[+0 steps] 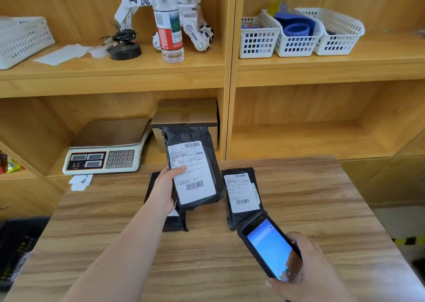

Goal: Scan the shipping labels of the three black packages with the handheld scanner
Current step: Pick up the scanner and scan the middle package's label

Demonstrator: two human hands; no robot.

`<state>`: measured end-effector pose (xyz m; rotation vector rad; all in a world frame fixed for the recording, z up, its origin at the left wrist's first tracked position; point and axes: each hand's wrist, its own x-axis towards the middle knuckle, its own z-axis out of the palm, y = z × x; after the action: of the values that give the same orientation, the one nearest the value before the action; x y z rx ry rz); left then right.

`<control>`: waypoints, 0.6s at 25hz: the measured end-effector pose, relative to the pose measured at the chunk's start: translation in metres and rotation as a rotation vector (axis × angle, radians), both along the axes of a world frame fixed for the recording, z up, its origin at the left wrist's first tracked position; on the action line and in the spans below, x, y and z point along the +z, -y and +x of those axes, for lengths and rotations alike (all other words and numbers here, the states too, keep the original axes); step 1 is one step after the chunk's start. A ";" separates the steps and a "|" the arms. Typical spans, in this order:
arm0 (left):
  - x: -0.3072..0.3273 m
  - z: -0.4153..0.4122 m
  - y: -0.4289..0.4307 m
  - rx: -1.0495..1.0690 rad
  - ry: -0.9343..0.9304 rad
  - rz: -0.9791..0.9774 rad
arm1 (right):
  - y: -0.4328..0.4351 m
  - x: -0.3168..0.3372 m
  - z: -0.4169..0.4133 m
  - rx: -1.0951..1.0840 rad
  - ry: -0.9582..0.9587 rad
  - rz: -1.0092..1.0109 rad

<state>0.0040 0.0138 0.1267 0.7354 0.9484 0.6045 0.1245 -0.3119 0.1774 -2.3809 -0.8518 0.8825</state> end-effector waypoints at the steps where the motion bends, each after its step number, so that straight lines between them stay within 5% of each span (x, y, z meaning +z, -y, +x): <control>1: -0.004 0.000 -0.001 -0.004 -0.015 -0.025 | -0.001 -0.003 0.000 -0.003 -0.020 0.003; 15: -0.068 0.017 -0.017 -0.034 -0.224 -0.161 | -0.026 -0.064 0.010 -0.132 -0.141 0.059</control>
<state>0.0209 0.0308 0.0585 0.6827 1.1746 0.4161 0.1343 -0.2862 0.1138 -2.2649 -0.6492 0.9453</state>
